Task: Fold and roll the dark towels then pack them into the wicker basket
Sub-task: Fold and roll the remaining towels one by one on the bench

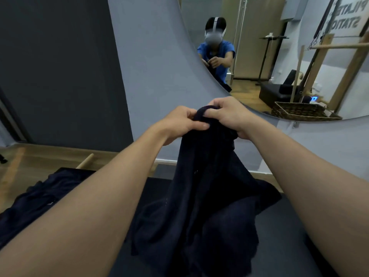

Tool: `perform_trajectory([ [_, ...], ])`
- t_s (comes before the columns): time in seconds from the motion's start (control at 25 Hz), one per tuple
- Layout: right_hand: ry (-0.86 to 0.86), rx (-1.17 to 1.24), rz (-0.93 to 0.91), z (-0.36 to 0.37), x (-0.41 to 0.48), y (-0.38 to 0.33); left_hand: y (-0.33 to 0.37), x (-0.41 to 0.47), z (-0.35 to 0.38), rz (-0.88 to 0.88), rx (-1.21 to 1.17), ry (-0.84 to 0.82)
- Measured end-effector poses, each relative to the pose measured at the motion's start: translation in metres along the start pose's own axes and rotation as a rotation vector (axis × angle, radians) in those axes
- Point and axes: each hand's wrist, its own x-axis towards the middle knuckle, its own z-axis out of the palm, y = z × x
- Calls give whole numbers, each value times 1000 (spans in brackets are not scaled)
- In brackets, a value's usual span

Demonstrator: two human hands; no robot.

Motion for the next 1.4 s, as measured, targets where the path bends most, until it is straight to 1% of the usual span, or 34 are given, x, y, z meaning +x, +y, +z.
perform_trajectory([
  [0.04, 32, -10, -19, -5, -2, -2, -1, -1, 1, 21, 36, 9],
  [0.08, 54, -39, -39, -9, -6, -3, 0, 0, 3, 54, 65, 61],
  [0.16, 68, -144, -37, -11, -17, 3, 0, 5, 6, 99, 89, 203],
  [0.2, 60, -165, -6, -13, -21, 10, 1, 7, 3, 101, 76, 272],
  [0.24, 50, -127, 35, -14, -25, 17, 3, 8, -2, 94, 62, 334],
  [0.28, 47, -33, 76, -17, -29, 22, 6, 6, -6, 89, 65, 385],
  [0.32, 60, 86, 91, -18, -32, 23, 10, 4, -9, 101, 83, 400],
  [0.36, 82, 183, 74, -18, -32, 19, 16, 0, -10, 133, 106, 357],
  [0.4, 89, 239, 36, -17, -31, 10, 25, -5, -7, 165, 128, 267],
  [0.48, 83, 240, -52, -9, -31, -14, 47, -13, 1, 204, 162, 70],
  [0.52, 98, 234, -86, -4, -31, -24, 55, -12, 3, 213, 183, 35],
  [0.56, 124, 261, -96, 0, -32, -29, 60, -11, 3, 202, 198, 39],
  [0.64, 142, 385, -51, 2, -36, -25, 66, -10, -4, 169, 258, 112],
  [0.68, 98, 440, -10, 5, -42, -15, 66, -9, -7, 161, 273, 158],
  [0.72, 16, 464, 37, 9, -50, -4, 64, -9, -9, 168, 244, 195],
  [0.8, -153, 408, 136, 20, -65, 21, 62, -12, -12, 206, 136, 291],
  [0.84, -194, 362, 176, 24, -70, 33, 60, -11, -16, 212, 83, 359],
  [0.88, -188, 324, 194, 25, -73, 41, 58, -13, -23, 204, 40, 422],
  [0.92, -142, 302, 196, 23, -74, 45, 56, -14, -32, 191, 2, 468],
  [1.0, 10, 264, 153, 8, -69, 43, 52, -18, -47, 173, -11, 517],
  [1.08, 130, 210, 99, -13, -63, 33, 47, -20, -58, 177, 55, 527],
  [1.16, 171, 138, 81, -32, -58, 25, 48, -22, -65, 181, 80, 513],
  [1.28, 136, -44, 83, -45, -54, 10, 58, -18, -60, 228, -23, 520],
  [1.32, 112, -84, 41, -43, -52, -2, 63, -16, -49, 269, -47, 503],
  [1.4, 65, -79, -95, -32, -45, -30, 76, -11, -22, 368, 4, 423],
])
